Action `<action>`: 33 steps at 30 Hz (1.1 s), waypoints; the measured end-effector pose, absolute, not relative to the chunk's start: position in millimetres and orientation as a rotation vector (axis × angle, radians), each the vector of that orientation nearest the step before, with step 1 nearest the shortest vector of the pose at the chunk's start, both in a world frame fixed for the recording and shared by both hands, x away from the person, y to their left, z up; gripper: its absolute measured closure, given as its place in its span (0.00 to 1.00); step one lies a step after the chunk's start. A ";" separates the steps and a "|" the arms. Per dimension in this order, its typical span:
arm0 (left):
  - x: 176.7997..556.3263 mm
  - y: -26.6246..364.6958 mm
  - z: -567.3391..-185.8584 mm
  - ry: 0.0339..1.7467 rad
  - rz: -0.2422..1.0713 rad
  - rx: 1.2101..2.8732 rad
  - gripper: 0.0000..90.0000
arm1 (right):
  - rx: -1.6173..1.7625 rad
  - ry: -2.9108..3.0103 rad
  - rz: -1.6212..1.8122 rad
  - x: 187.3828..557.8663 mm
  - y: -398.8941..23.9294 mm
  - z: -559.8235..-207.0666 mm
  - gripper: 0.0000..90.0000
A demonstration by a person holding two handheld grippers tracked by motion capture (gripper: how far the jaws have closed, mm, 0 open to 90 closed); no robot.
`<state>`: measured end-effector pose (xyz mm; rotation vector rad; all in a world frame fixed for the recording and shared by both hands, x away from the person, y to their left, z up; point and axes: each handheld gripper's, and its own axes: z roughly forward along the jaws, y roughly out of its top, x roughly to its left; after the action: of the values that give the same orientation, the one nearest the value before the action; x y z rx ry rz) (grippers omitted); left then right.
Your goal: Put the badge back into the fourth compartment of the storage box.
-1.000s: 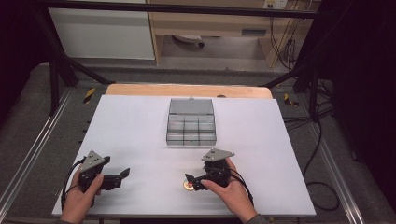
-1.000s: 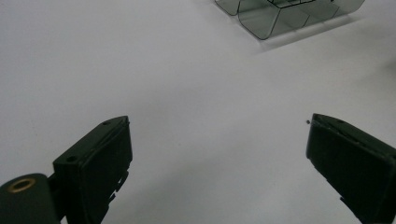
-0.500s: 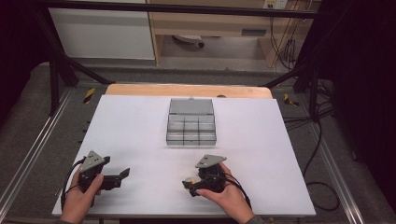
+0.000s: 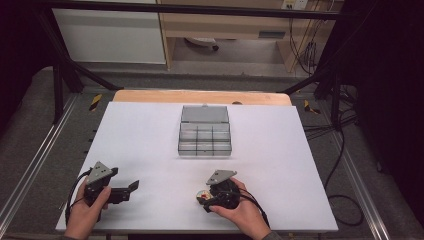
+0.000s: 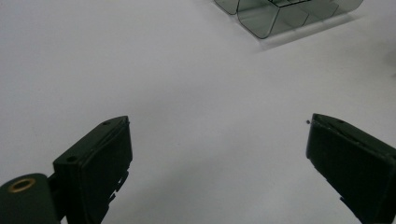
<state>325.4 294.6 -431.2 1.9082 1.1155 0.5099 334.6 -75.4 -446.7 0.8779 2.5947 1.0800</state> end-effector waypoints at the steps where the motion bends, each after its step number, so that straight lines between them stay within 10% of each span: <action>1: 325.4 294.6 -431.2 1.115 0.510 1.908 0.08 | 0.878 2.597 1.083 334.9 -75.5 -447.3 0.35; 33: 325.7 294.1 -431.7 1.112 0.508 1.923 0.08 | 0.777 2.628 1.047 327.7 -67.2 -451.4 0.47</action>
<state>325.7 294.1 -431.7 1.9235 1.1117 0.5076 327.7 -67.2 -451.4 0.7775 2.6280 1.0466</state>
